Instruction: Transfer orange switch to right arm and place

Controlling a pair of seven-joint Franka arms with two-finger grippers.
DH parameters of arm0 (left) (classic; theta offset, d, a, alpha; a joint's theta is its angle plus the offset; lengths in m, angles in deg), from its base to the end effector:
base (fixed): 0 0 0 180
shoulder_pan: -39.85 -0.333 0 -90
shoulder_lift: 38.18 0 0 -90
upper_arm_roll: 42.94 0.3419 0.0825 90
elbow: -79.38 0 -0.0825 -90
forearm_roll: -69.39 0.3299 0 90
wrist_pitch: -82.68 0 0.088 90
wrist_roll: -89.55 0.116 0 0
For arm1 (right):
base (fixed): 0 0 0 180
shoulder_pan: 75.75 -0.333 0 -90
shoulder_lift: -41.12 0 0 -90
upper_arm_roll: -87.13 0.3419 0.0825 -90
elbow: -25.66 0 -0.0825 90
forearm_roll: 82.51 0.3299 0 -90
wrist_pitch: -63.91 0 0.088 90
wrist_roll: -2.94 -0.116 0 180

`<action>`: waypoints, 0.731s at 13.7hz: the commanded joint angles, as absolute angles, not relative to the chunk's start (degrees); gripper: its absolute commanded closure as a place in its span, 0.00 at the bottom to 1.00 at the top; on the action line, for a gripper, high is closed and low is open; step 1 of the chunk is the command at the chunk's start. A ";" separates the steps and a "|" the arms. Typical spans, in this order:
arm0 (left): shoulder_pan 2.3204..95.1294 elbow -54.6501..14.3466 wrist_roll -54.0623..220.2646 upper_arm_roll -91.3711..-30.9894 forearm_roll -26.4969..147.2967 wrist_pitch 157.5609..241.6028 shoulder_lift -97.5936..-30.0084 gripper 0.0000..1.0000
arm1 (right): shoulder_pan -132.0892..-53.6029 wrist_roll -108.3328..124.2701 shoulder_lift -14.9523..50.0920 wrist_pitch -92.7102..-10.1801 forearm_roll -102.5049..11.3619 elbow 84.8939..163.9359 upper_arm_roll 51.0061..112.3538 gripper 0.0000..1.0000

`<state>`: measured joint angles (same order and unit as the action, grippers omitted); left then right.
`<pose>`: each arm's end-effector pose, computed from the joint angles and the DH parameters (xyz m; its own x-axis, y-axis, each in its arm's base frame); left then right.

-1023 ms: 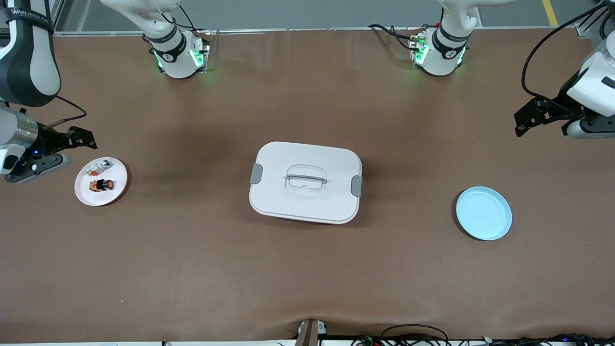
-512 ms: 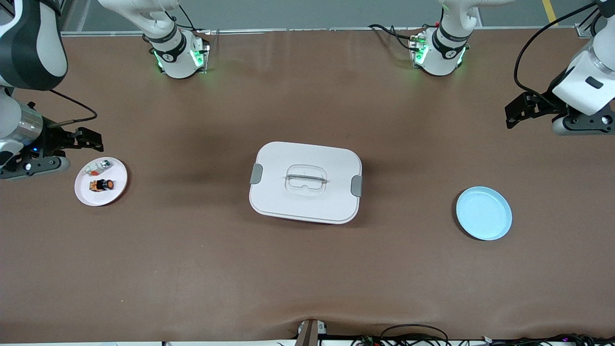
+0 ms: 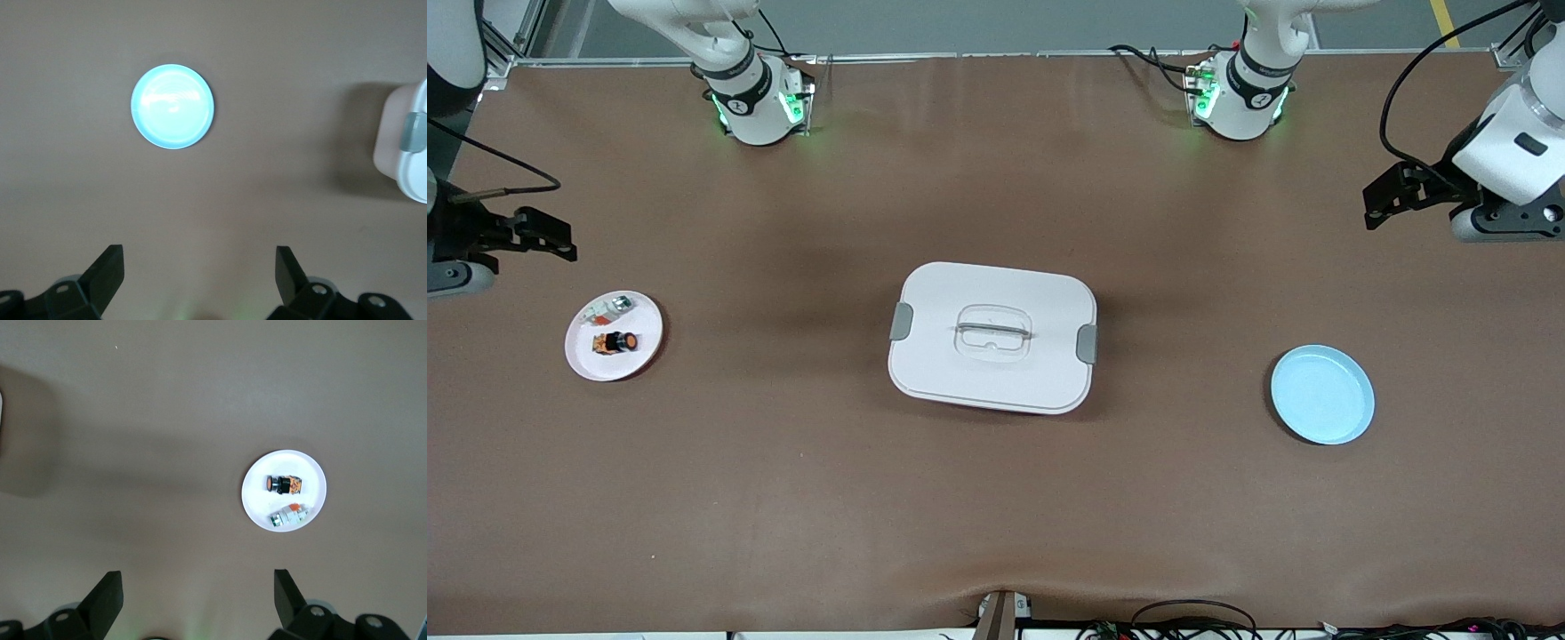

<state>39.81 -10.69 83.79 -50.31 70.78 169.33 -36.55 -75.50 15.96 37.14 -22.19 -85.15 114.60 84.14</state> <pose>0.4809 -0.0600 0.6498 0.9993 -0.0258 -0.0285 -0.0267 -0.9992 -0.0309 0.5122 -0.0335 0.6085 0.9778 0.1667 -0.1267 0.1707 -0.9851 0.0216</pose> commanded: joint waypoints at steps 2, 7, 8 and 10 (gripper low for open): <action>39.32 -10.53 84.63 -49.97 68.86 167.32 -35.19 0.00 | -74.60 11.21 36.38 -18.88 -83.03 111.09 84.05 0.00; 39.32 -10.96 84.54 -49.97 69.48 167.50 -33.70 0.00 | -75.05 7.07 36.81 -18.97 -82.07 111.00 84.49 0.00; 39.32 -11.05 84.54 -49.97 69.57 167.50 -33.70 0.00 | -74.96 6.89 37.08 -18.88 -81.98 111.00 84.41 0.00; 39.32 -10.97 84.63 -49.97 69.66 167.76 -33.70 0.00 | -73.91 6.89 37.08 -18.10 -81.02 111.17 83.97 0.00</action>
<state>39.62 -10.65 83.79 -50.04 69.86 168.15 -34.66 -75.17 7.73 37.12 -19.78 -82.69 112.15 84.07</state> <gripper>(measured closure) 0.000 0.000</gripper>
